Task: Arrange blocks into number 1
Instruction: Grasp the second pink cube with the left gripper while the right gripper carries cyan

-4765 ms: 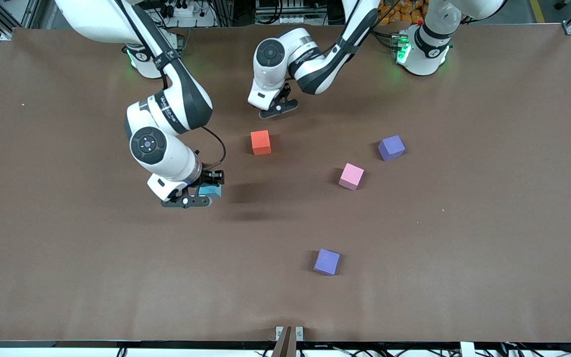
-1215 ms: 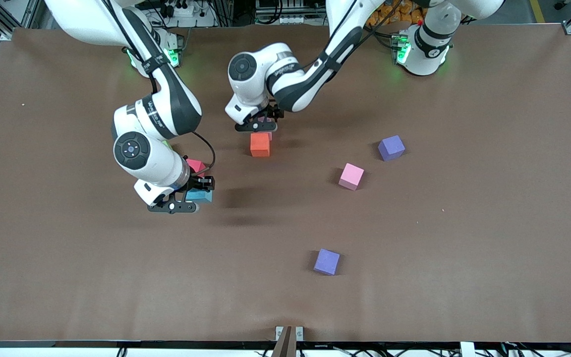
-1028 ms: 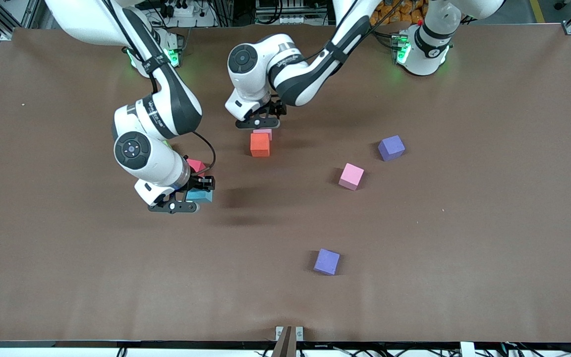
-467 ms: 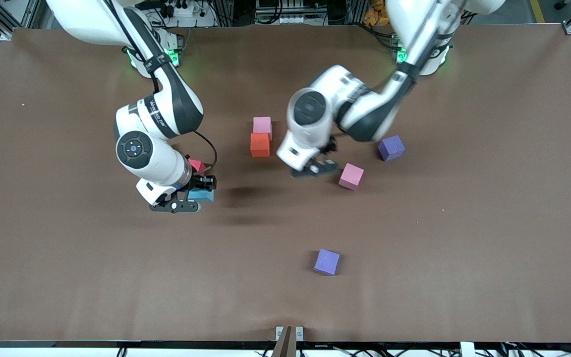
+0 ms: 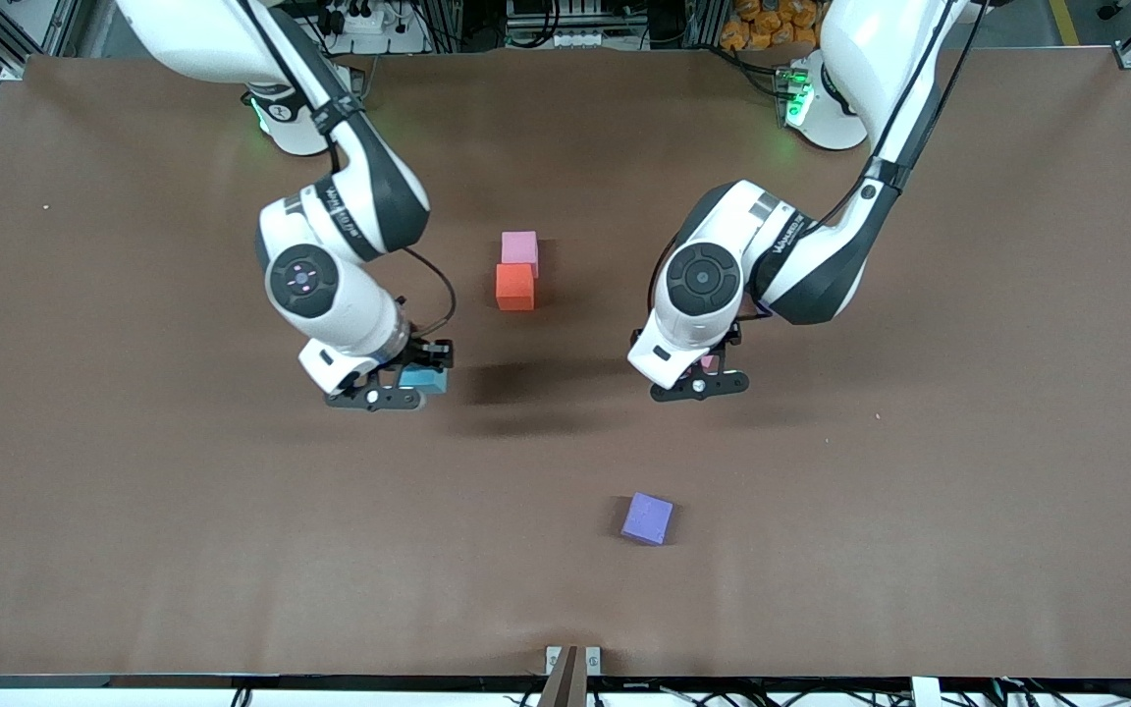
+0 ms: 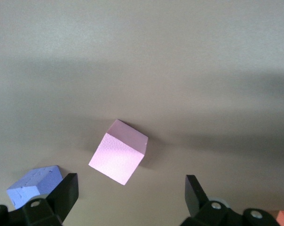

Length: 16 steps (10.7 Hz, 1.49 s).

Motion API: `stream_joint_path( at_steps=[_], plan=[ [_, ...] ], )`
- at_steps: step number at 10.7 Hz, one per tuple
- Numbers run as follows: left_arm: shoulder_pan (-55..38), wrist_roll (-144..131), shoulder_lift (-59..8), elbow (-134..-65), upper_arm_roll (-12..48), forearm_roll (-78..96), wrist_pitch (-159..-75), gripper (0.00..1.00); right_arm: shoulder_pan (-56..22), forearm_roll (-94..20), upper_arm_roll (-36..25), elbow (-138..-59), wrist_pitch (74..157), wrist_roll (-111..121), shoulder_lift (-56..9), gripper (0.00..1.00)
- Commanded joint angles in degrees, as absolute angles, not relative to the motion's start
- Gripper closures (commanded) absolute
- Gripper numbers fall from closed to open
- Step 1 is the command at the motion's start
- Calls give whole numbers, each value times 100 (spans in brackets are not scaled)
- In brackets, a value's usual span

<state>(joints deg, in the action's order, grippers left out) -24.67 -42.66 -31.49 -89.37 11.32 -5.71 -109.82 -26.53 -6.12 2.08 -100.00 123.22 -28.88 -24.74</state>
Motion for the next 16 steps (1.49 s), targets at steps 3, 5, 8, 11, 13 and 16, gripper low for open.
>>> stream_joint_path(
  at_steps=[3,5,8,11,13,16],
  plan=[
    [-2399,-4192,-3067,-9236,1230,-730,-11135,0,-3251,-554,202,-9993,12691,-3445,-2847,100],
    [-2373,-4201,-2893,-9692,1239,-991,-11485,0,-3453,-467,193,-10037,12744,-3437,-2944,100],
    [-2373,-4079,-2742,-10450,1257,-1474,-12770,0,-3690,-343,193,-10072,12964,-3454,-3085,100],
    [-2268,-3317,-2777,-10424,1257,-1494,-12779,0,-3823,-334,185,-10615,13471,-3463,-3015,100],
    [-1865,-2213,-2926,-10337,1309,-1276,-12823,0,-3867,-334,185,-10766,13597,-3506,-2997,100],
    [-1907,-1696,-3041,-10336,1380,-861,-12832,0,-3876,-325,193,-10775,13570,-3691,-2988,100]
  ],
)
